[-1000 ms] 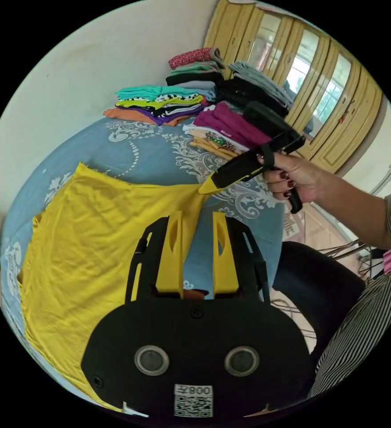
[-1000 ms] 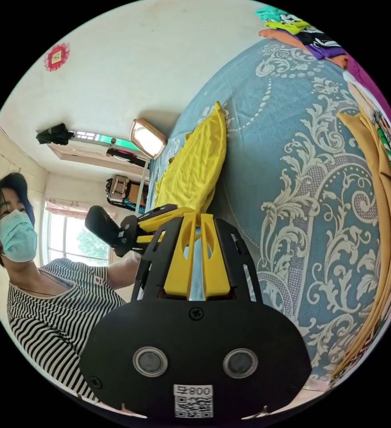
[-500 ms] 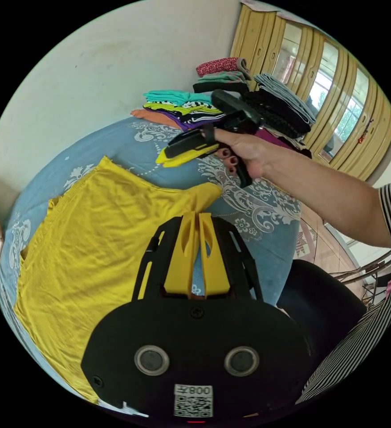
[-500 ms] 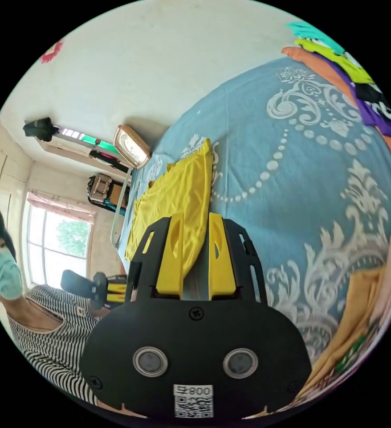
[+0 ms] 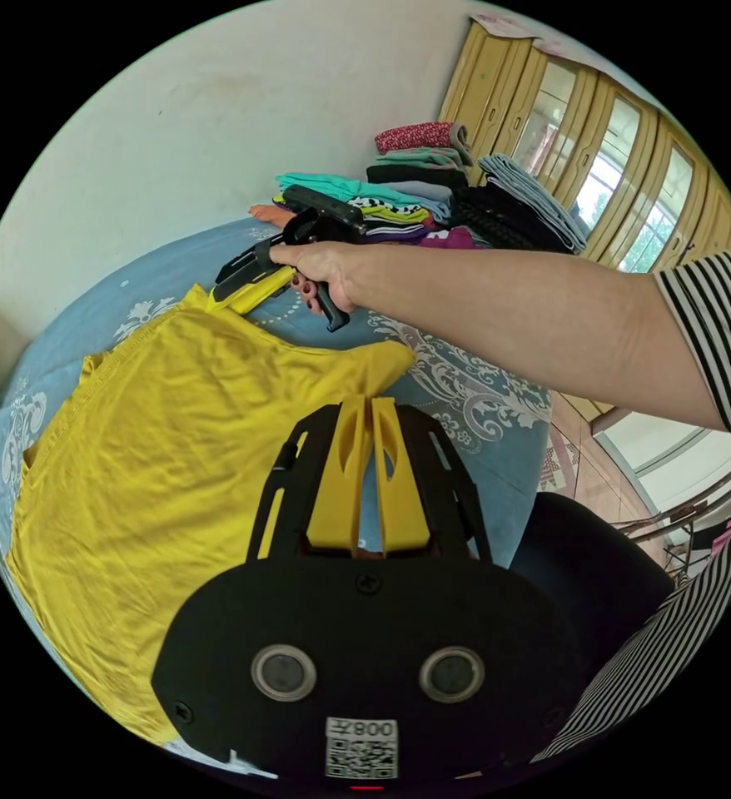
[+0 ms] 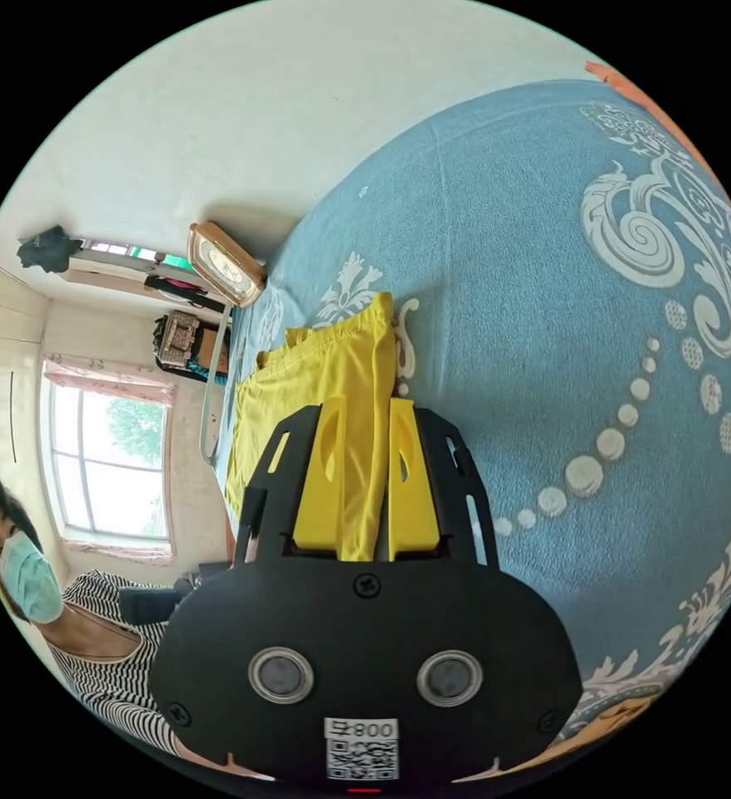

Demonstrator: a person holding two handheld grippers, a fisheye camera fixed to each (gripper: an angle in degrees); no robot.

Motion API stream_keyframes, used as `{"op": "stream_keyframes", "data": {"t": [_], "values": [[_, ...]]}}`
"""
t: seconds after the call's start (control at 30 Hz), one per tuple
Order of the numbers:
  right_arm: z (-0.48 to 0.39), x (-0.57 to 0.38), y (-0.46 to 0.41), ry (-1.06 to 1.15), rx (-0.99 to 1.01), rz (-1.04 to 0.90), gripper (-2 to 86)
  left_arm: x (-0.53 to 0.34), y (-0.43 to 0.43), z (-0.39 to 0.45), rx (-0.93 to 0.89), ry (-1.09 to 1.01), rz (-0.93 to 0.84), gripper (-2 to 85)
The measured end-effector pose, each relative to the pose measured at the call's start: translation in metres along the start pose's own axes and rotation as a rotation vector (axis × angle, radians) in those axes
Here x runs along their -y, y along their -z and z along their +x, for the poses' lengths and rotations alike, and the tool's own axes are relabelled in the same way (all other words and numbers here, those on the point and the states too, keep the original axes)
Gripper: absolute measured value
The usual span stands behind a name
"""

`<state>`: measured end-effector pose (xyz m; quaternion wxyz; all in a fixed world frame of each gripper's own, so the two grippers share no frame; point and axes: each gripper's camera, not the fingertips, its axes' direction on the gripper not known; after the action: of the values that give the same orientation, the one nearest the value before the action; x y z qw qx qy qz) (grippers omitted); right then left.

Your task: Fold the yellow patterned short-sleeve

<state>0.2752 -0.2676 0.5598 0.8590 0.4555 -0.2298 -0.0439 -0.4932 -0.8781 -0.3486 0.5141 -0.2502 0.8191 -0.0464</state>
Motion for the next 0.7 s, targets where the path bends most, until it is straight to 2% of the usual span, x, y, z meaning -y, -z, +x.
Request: {"op": "stream_keyframes", "data": {"t": [0.23, 0.5, 0.7], "values": [[-0.027, 0.037, -0.021, 0.028, 0.003, -0.039, 7.8, -0.013, 0.000, -0.008, -0.007, 0.006, -0.001, 1.2], [-0.056, 0.063, -0.039, 0.019, 0.004, -0.052, 3.1, -0.047, 0.012, -0.033, -0.020, 0.032, 0.013, 1.2], [-0.084, 0.069, -0.040, 0.020, 0.083, -0.011, 1.8, -0.086, 0.034, -0.060, -0.027, 0.070, 0.047, 1.1]]}}
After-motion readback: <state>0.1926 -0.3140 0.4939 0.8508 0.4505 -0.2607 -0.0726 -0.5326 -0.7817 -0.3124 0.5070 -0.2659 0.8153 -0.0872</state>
